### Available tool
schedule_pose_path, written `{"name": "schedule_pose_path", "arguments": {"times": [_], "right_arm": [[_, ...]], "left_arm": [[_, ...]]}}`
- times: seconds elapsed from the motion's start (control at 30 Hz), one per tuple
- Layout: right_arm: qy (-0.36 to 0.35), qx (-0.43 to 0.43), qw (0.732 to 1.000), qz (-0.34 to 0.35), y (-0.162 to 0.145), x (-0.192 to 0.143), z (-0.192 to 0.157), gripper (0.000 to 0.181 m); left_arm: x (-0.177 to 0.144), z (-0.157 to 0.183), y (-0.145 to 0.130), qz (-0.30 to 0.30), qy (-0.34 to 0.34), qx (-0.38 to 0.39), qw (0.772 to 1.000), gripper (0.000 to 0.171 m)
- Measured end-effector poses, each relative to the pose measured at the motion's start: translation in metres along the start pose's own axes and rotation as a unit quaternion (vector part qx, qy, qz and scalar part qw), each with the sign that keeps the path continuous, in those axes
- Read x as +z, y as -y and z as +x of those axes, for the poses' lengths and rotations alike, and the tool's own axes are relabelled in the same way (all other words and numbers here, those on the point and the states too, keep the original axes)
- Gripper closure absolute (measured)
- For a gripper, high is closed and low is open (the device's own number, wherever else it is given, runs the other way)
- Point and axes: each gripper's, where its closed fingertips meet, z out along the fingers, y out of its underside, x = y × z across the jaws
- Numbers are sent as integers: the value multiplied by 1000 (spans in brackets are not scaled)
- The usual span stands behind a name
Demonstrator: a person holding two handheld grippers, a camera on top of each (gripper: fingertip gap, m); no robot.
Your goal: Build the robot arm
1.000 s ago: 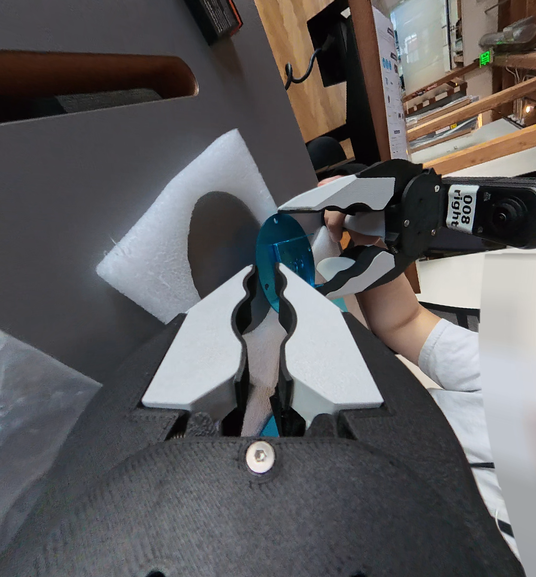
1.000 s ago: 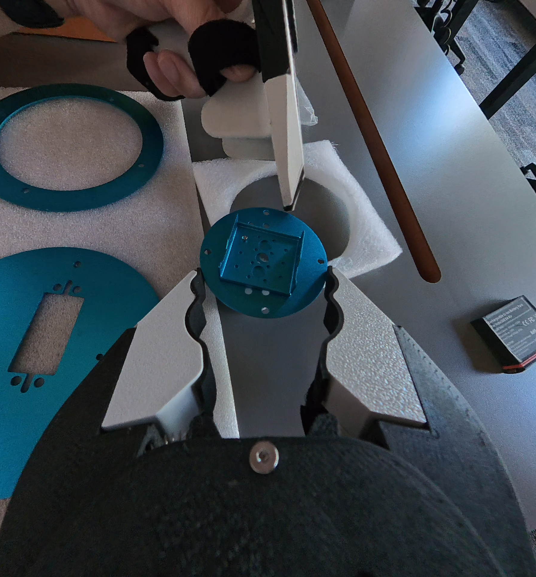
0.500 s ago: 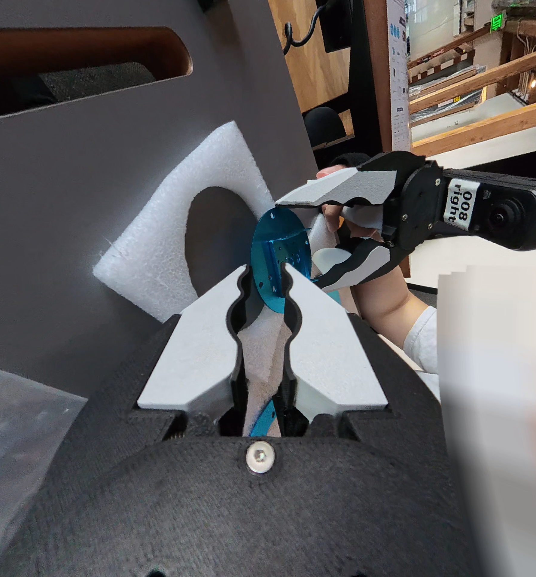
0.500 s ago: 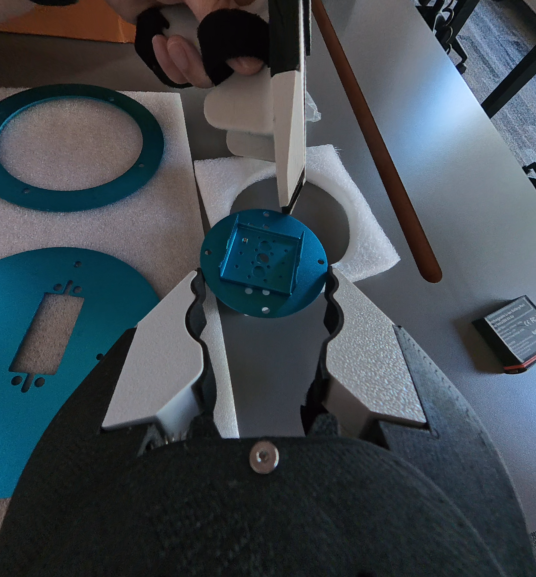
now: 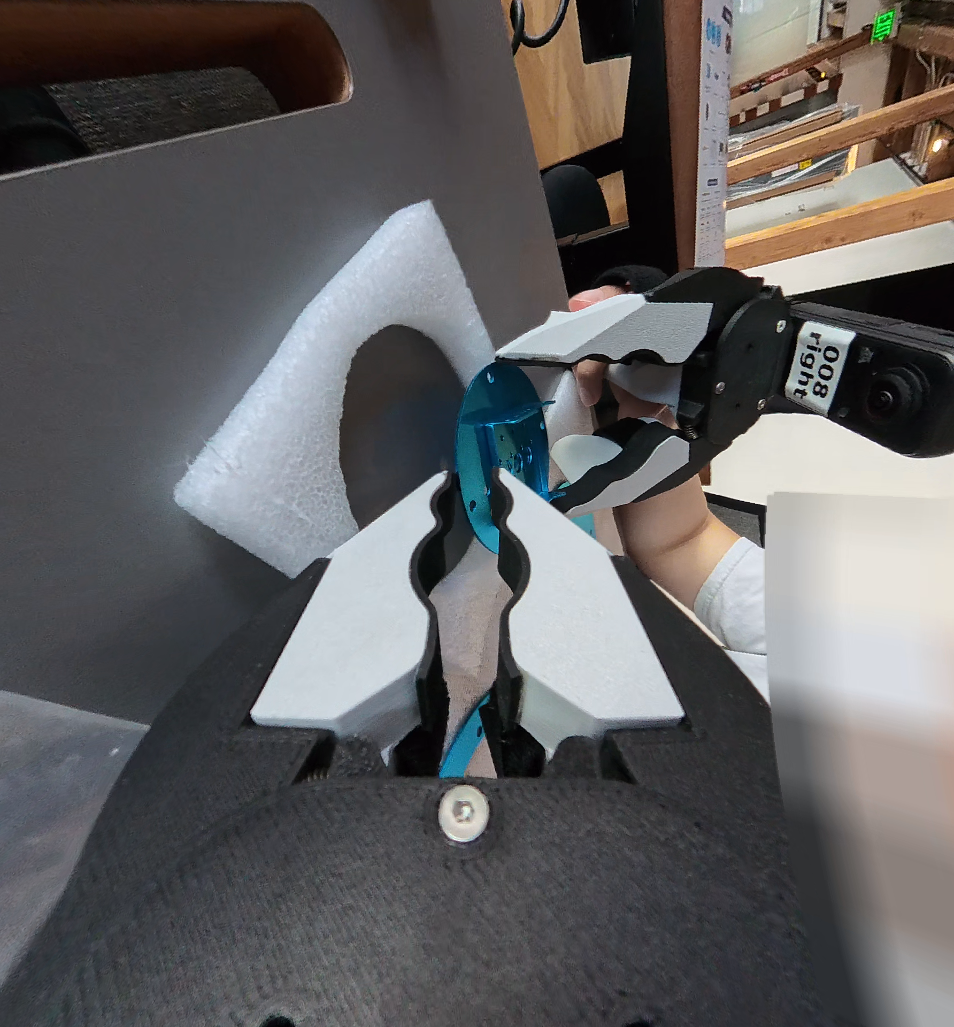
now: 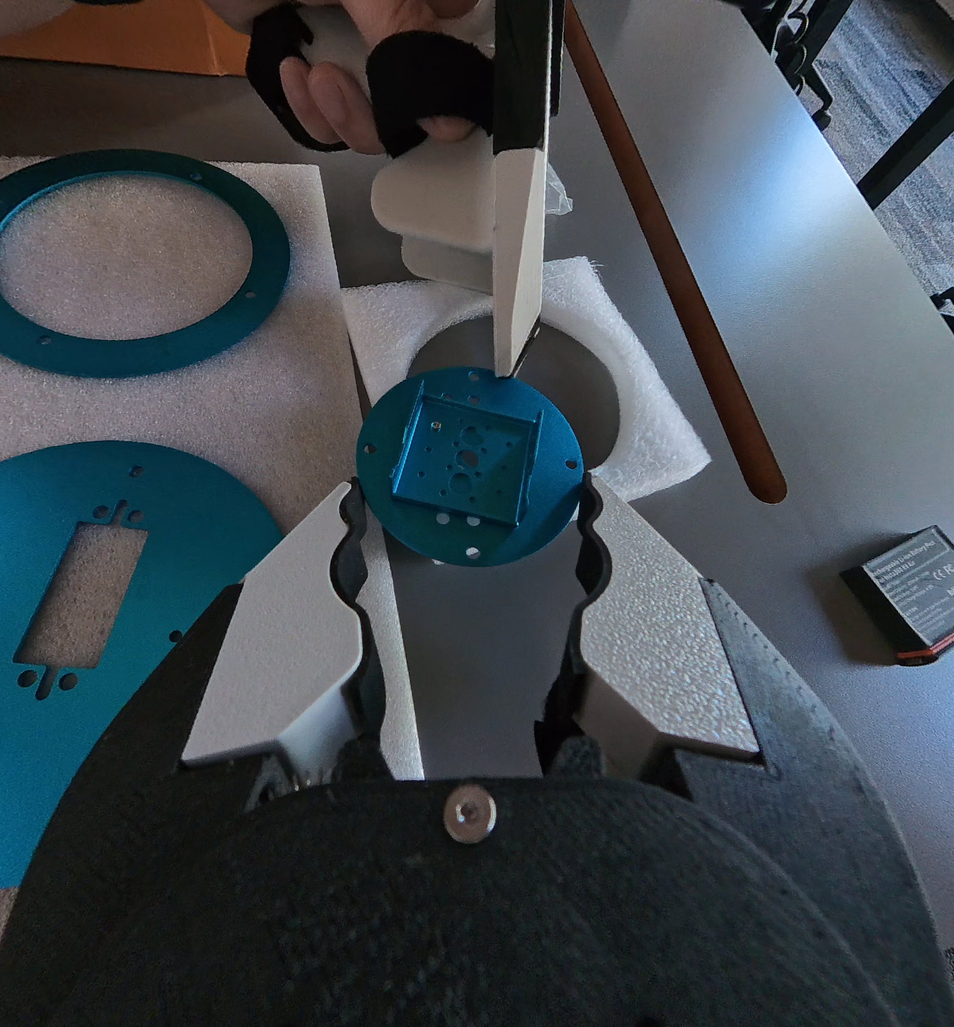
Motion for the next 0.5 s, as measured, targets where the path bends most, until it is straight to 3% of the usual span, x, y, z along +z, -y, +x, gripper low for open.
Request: {"name": "schedule_pose_path", "arguments": {"times": [0.1,0.5], "right_arm": [[-2,-2,1000,2,1,0,0,105],[-2,6,1000,19,5,-2,2,105]], "left_arm": [[2,3,-2,-4,-24,-11,1000,169],[-3,15,3,45,-130,-44,990,171]]}}
